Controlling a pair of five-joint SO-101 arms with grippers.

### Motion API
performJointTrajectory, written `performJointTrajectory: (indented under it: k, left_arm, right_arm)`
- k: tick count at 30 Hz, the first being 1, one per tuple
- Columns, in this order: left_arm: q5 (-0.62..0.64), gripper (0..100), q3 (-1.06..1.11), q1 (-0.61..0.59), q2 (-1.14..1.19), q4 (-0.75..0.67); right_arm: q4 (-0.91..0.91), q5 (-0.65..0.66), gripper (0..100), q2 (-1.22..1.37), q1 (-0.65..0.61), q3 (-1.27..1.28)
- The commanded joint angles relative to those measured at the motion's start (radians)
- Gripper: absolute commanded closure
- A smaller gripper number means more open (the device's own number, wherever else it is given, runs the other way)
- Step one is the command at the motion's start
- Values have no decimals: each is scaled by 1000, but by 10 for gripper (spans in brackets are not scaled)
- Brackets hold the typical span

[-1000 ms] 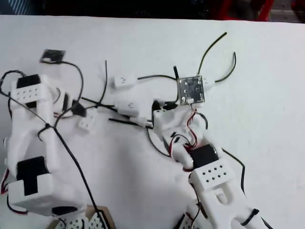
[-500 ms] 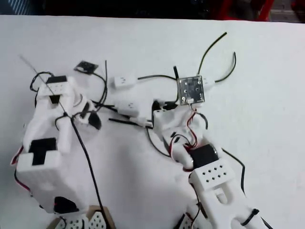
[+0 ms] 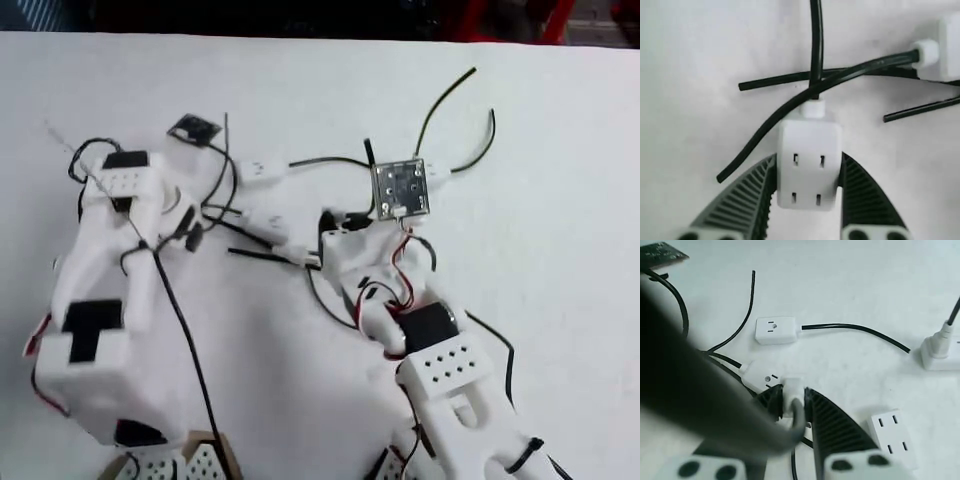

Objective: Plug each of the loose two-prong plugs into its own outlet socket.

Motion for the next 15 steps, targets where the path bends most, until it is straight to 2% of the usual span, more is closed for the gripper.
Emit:
performJointTrajectory:
  k: [1,7,15]
  left_arm:
    - [-6,978,81,64,-231,2]
    - [2,978,279,209,-397,-26]
    - [64,949,489,332,-403,-219]
  right_arm:
    - [-19,-5,981,-27,13,-9]
    - [-19,-5,981,-28,21,-9]
    - [-39,-11,981,-35,85,-15]
